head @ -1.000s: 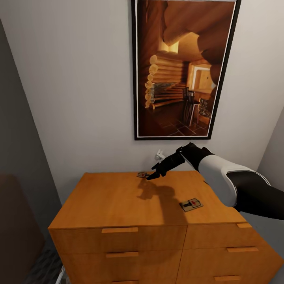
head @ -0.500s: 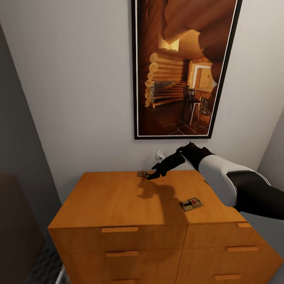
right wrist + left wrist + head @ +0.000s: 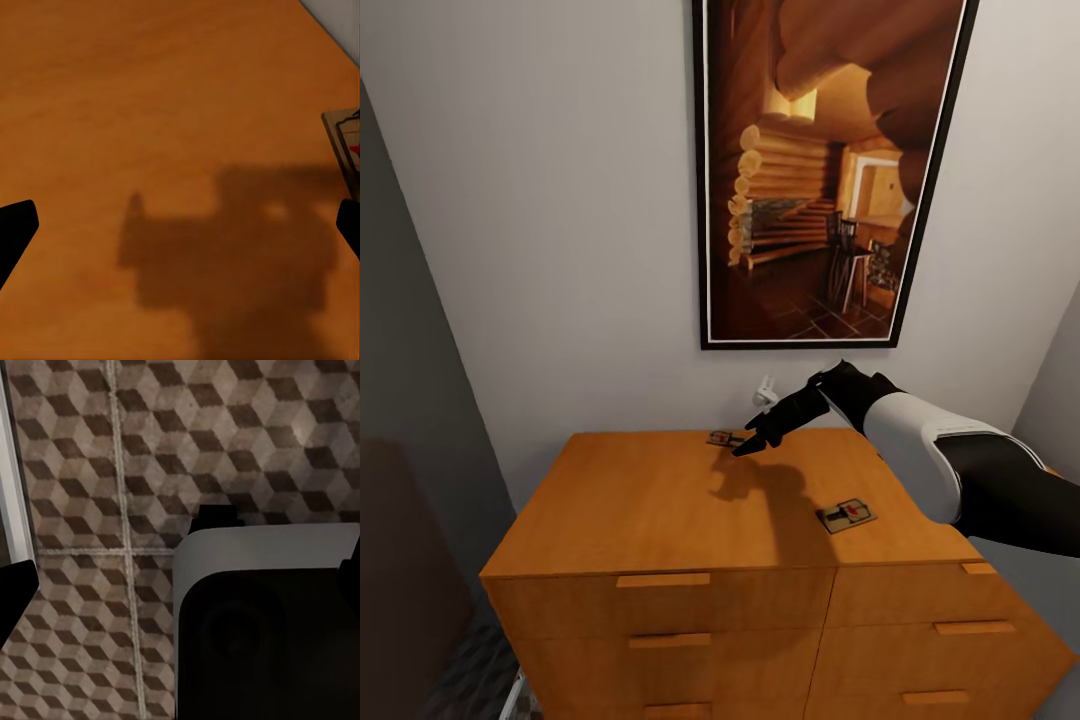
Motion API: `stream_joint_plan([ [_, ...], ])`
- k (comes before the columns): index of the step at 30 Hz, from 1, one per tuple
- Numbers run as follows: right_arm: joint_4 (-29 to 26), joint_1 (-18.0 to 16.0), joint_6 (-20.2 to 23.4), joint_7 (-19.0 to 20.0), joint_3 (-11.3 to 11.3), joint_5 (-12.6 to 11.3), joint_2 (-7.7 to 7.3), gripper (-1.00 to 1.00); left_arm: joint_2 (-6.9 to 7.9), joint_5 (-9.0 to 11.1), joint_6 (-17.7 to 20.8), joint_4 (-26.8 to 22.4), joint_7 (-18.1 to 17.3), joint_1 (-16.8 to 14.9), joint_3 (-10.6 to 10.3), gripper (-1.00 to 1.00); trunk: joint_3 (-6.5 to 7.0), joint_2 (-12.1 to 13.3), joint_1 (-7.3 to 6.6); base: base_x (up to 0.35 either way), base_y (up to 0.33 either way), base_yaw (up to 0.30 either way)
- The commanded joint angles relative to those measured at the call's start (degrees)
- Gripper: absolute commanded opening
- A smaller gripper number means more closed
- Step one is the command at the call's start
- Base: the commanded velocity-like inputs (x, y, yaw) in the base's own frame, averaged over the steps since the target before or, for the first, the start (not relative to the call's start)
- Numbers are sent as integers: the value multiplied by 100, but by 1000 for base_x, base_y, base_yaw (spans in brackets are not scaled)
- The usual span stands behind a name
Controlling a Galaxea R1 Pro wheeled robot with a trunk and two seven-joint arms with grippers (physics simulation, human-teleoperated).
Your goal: Take the four mousetraps from the cabinet in the bathroom and place them on the bathroom floor. Make sure all four end up on the same floor surface, and ensure that at least two of them are either under or directly next to the same bathroom sink.
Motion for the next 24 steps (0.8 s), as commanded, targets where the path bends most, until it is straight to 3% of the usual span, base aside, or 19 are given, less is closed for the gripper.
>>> stream_joint_plan([
  [1, -9, -2, 58, 20, 27, -27, -3, 100, -1, 2, -44, 25, 14, -10, -19, 100, -8, -4, 0, 0, 0, 0],
  [24, -17, -2, -224, 20, 27, -23, -357, 100, -9, 2, -44, 25, 14, -10, -19, 100, -12, -4, 0, 0, 0, 0],
])
